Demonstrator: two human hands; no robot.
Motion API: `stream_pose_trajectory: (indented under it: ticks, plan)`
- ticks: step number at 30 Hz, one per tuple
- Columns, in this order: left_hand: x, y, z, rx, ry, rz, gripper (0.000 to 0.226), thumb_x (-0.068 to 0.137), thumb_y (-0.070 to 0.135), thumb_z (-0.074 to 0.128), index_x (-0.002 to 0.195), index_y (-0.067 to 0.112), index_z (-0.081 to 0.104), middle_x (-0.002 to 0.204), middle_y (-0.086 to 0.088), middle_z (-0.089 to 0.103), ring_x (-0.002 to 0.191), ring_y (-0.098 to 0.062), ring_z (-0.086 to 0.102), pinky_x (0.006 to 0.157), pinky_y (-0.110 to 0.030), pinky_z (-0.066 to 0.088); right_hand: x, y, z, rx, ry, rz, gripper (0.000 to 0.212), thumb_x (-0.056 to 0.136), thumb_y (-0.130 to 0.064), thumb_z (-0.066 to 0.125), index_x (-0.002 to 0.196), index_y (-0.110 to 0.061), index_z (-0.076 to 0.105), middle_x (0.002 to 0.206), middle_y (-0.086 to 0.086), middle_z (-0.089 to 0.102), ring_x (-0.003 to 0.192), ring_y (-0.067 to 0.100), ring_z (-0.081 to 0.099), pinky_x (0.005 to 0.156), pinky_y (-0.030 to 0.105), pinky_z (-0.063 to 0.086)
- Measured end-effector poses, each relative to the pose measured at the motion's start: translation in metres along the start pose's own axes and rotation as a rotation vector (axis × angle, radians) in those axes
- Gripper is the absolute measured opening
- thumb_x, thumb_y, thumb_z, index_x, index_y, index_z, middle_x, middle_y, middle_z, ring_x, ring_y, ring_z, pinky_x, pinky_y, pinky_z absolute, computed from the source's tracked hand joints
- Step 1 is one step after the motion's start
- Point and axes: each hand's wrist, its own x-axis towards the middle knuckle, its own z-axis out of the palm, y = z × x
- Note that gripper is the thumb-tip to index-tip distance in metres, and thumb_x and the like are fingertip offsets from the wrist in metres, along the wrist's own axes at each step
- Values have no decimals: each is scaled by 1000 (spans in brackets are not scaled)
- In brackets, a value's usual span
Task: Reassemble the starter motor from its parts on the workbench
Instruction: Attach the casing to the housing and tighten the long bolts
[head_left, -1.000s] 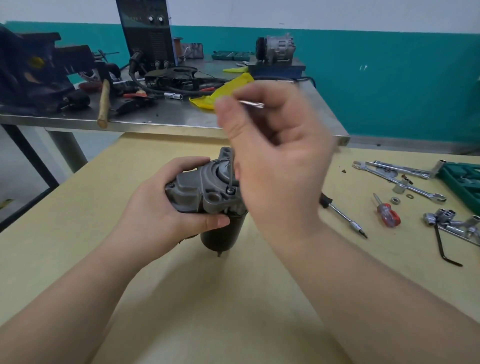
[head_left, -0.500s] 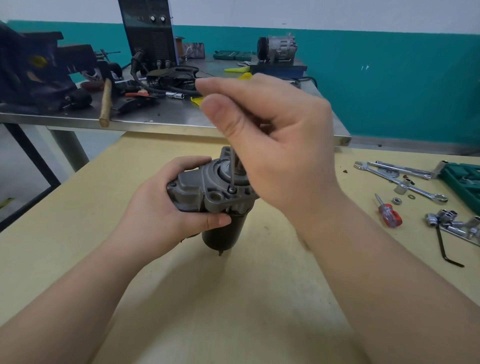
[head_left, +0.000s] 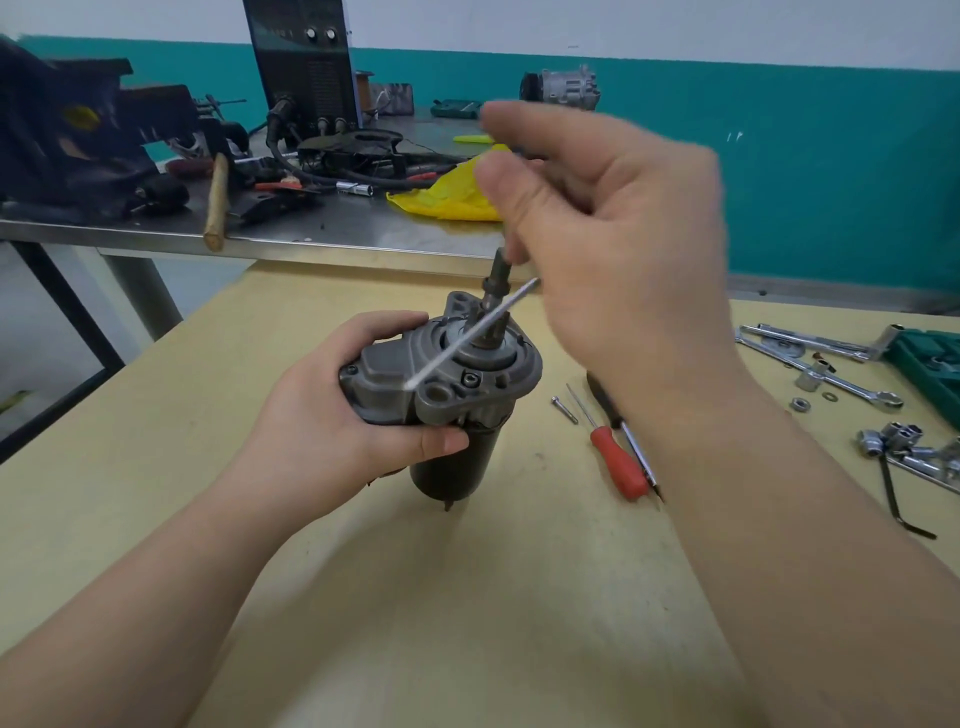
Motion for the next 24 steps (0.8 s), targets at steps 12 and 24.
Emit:
stream_pose_trajectory:
  ticks: [12, 24]
  plan:
    - [0, 1, 2, -11, 2, 11, 88, 40, 47, 98, 122, 58, 66, 114, 30, 74, 100, 5, 73, 65, -18, 62, 3, 7, -12, -235, 61, -177, 21, 97, -26, 76, 116, -17, 78, 80, -29, 62, 70, -5, 63, 74, 17, 53]
    - [0, 1, 1, -26, 6, 3, 89, 40, 45, 99, 122, 57, 67, 113, 26, 76, 97, 0, 76, 65, -26, 66, 1, 7, -8, -234, 6, -322, 20, 98, -22, 75, 114, -14, 80, 92, -25, 65, 85, -10, 65, 83, 13, 52]
